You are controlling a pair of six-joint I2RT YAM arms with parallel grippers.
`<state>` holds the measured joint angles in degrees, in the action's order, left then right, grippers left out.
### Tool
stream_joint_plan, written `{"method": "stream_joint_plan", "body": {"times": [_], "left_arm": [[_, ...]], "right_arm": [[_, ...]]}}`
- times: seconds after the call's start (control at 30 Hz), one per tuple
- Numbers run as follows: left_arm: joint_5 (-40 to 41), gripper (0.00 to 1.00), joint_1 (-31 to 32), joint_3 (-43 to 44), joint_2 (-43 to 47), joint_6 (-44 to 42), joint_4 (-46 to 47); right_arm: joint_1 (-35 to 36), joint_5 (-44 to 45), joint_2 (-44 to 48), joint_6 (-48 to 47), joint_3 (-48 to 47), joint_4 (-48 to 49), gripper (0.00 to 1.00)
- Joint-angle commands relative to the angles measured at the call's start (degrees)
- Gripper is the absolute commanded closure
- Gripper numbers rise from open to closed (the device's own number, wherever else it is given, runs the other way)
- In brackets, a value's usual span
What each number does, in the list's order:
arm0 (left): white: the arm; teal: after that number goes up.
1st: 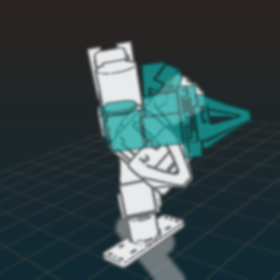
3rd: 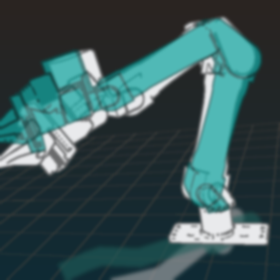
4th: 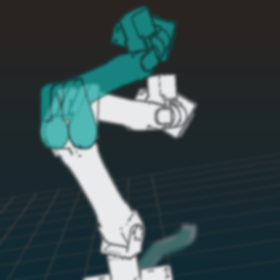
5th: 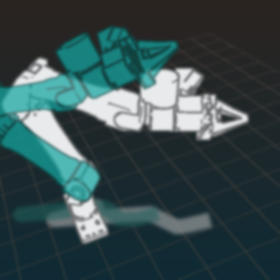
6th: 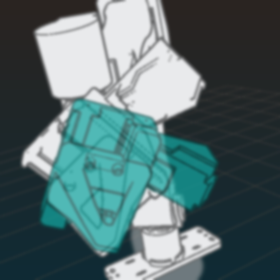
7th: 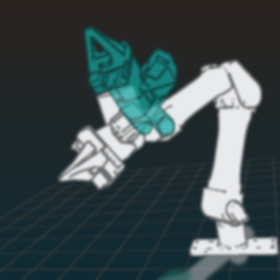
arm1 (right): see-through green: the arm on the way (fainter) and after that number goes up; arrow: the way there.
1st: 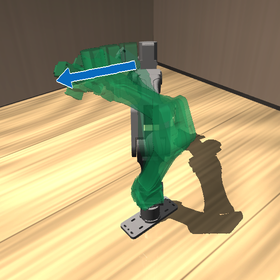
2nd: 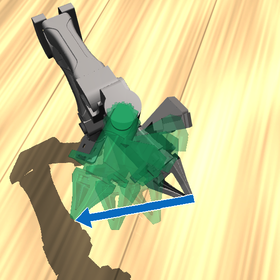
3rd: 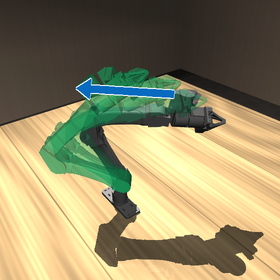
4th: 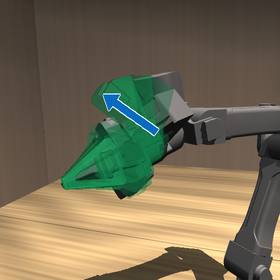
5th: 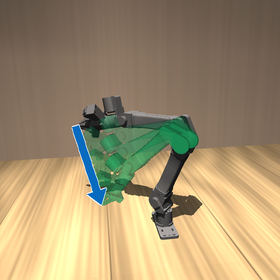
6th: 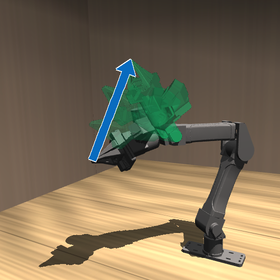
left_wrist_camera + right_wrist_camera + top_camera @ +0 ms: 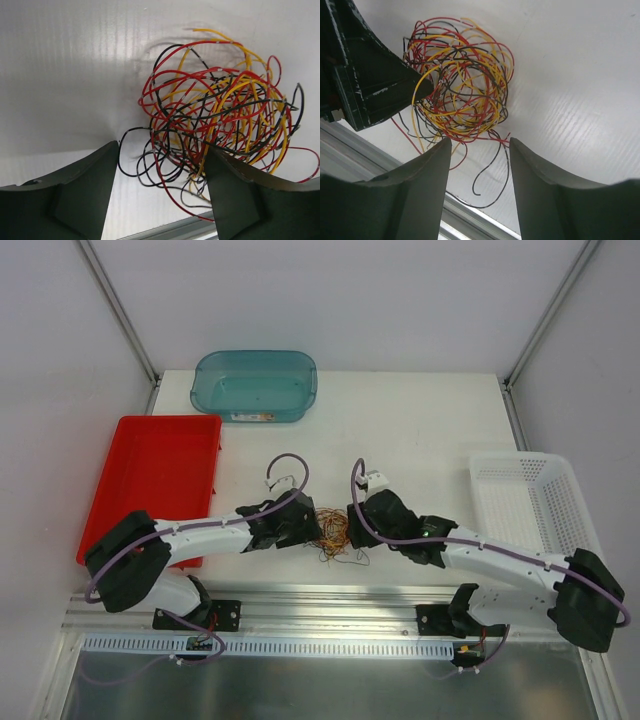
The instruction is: Untangle the cables
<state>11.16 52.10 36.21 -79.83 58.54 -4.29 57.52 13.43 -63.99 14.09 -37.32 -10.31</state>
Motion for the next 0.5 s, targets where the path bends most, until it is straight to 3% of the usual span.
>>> {"method": "stream_joint_plan", "body": {"times": [0.0, 0.17, 0.2, 0.33, 0.43, 0.47], "left_arm": [[1.76, 0.35, 1.34, 1.94, -1.64, 1.05, 2.10], [1.59, 0.53, 2.22, 2.38, -4.01, 0.96, 2.80], [1.67, 0.63, 2.39, 2.29, -4.28, 0.78, 2.89], [1.85, 0.87, 2.75, 1.76, -3.84, 0.61, 2.98], [2.29, 1.00, 2.83, 0.80, -2.35, 0.35, 2.98], [2.55, 1.00, 2.84, 0.62, -1.91, 0.26, 2.98]], "right_arm": [[-0.12, -3.58, -2.54, -0.64, -1.35, 5.20, 0.47], [-0.04, -4.91, -6.76, -1.43, -1.17, 7.58, 0.52], [-0.04, -4.82, -7.11, -1.52, -1.18, 7.49, 0.53], [-0.04, -3.86, -7.73, -1.69, -1.18, 7.41, 0.59], [-0.12, -2.97, -7.91, -1.78, -0.83, 7.14, 0.61], [-0.04, -2.97, -8.08, -1.70, -0.74, 7.23, 0.61]]}}
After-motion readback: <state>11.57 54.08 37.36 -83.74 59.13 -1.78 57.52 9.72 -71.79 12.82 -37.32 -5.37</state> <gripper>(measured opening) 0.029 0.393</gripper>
